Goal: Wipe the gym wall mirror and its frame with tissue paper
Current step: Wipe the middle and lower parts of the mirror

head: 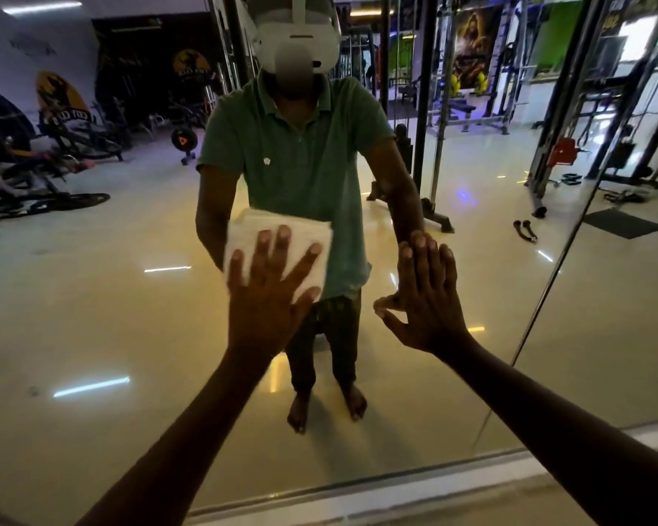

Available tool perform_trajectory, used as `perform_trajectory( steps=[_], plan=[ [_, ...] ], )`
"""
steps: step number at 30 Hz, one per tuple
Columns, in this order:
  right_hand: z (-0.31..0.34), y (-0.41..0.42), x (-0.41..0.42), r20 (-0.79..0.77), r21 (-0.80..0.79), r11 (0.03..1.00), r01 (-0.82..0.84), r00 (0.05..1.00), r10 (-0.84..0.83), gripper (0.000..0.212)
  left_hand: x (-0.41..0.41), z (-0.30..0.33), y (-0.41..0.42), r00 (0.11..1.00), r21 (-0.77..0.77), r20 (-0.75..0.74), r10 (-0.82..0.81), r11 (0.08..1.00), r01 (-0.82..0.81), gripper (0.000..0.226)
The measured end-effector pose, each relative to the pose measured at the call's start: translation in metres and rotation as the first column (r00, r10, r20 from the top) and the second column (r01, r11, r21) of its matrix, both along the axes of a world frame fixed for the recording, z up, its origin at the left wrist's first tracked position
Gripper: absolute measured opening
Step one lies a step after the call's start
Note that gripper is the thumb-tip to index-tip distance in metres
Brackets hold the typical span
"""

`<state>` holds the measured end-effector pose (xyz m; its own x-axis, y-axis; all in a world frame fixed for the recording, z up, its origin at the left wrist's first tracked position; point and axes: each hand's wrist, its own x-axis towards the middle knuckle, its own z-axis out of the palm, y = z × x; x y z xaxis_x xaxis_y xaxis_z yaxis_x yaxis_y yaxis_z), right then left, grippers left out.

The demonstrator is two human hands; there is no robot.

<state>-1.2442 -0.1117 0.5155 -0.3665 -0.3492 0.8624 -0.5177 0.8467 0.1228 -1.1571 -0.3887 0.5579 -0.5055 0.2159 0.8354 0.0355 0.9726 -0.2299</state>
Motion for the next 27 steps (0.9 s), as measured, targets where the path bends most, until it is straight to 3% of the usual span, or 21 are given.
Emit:
perform_trajectory(
  steps=[4,6,7,11,15,17,20,23,25,27],
  plan=[
    [-0.006,-0.002,-0.007,0.005,-0.021,1.0,-0.016,1.0,0.016,0.118,0.026,-0.036,-0.07,0.962,0.331,0.027,0.271,0.906,-0.264,0.08],
    [-0.009,-0.004,-0.011,0.009,-0.025,1.0,-0.019,1.0,0.019,0.115,0.014,-0.036,-0.038,0.944,0.505,0.015,0.329,0.812,-0.291,0.08],
    [-0.01,-0.005,-0.012,0.004,-0.028,0.999,-0.017,1.0,0.017,0.113,0.005,-0.036,-0.012,0.952,0.511,0.004,0.307,0.818,-0.266,0.079],
    [-0.006,-0.005,-0.01,-0.003,-0.036,0.999,-0.031,1.0,0.031,0.11,-0.022,-0.045,0.084,0.999,0.126,0.035,0.025,0.992,-0.029,0.073],
    [-0.007,0.003,-0.001,0.051,-0.038,0.999,-0.014,0.999,0.016,0.108,-0.016,-0.029,0.055,0.984,-0.138,0.135,-0.113,0.982,0.132,0.064],
    [-0.017,0.012,0.002,0.065,-0.043,0.999,0.03,0.998,-0.027,0.108,0.005,-0.036,0.009,0.991,-0.071,0.114,-0.07,0.994,0.079,0.066],
    [-0.028,0.022,-0.001,0.058,-0.016,0.999,0.049,0.997,-0.048,0.11,0.033,-0.064,-0.04,0.988,0.06,0.075,0.136,0.988,-0.141,0.079],
    [-0.03,0.018,-0.005,0.061,-0.031,0.999,0.044,0.997,-0.042,0.108,0.022,-0.073,0.0,0.958,0.272,0.125,0.258,0.92,-0.283,0.09],
    [-0.032,0.016,-0.007,0.05,-0.039,0.998,0.046,0.998,-0.044,0.109,-0.001,-0.076,0.054,0.978,0.251,0.111,0.179,0.947,-0.202,0.087],
    [-0.033,0.016,-0.008,0.051,-0.033,0.999,0.032,0.998,-0.031,0.113,-0.025,-0.074,0.098,0.993,0.082,0.098,0.063,0.994,-0.072,0.078]
  ],
)
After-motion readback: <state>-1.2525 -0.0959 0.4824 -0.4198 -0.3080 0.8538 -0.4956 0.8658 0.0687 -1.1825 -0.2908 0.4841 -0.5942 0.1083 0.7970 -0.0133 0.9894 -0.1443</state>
